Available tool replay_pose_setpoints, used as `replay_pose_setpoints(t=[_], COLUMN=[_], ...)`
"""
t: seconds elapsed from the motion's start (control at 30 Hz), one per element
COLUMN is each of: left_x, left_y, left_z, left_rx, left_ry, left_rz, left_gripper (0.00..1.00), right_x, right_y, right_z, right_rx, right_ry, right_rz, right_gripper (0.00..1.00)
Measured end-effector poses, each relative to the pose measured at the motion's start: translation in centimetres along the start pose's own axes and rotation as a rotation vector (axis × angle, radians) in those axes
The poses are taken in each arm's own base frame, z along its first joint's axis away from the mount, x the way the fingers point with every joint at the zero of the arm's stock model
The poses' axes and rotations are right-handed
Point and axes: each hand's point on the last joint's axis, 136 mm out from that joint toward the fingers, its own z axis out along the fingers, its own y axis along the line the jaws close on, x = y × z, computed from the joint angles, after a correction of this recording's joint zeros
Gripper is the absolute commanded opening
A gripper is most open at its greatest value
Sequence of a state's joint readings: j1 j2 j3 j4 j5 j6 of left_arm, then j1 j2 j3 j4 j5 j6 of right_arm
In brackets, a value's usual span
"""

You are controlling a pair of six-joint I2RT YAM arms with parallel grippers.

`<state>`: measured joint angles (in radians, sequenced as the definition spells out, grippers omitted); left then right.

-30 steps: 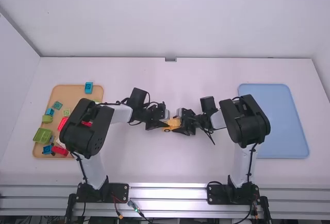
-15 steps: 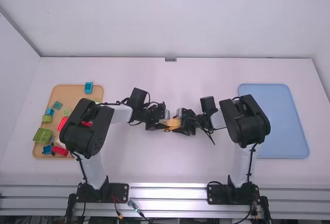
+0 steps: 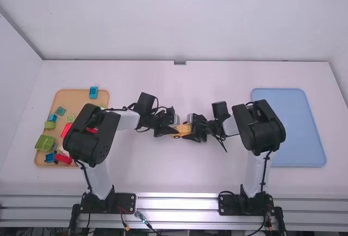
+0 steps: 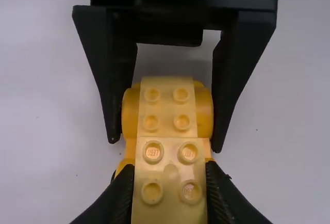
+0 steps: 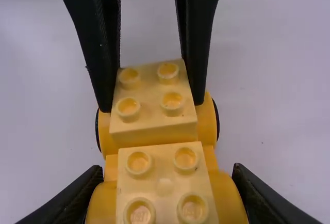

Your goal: Assemble lego blocks to make yellow taxi

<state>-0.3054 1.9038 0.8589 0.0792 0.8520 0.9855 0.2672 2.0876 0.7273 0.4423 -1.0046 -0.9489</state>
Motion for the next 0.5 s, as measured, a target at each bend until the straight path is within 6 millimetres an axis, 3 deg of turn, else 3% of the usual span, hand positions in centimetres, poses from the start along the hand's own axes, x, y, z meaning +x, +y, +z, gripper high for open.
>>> replay_pose_setpoints(t=[0.03,0.13,0.17,0.23,0.3,0.5], left_x=[-0.01,-0.04,-0.07,-0.06,-0.07,-0.37], left_y=[0.02,0.07,0.12,0.11,0.11,0.41], left_z=[0.01,0.03,0.03,0.03,0.03,0.02], left_rx=[-0.001,-0.004,-0.006,-0.005,-0.005,-0.015], left_ry=[0.0,-0.002,-0.003,-0.003,-0.003,-0.015], left_rz=[-0.008,-0.023,-0.026,-0.034,-0.04,-0.027], left_gripper=[0.38,0.43,0.52,0.56,0.66,0.72], right_x=[0.0,0.0,0.01,0.0,0.01,-0.01], right_y=[-0.01,-0.01,0.01,0.0,0.01,0.0], right_z=[0.0,0.0,0.0,0.0,0.0,0.0], right_rx=[0.0,0.0,0.0,0.0,0.0,0.0], right_ry=[0.0,0.0,0.0,0.0,0.0,0.0], right_rz=[0.0,0.0,0.0,0.0,0.0,0.0], right_gripper=[0.56,0.56,0.56,0.56,0.56,0.56])
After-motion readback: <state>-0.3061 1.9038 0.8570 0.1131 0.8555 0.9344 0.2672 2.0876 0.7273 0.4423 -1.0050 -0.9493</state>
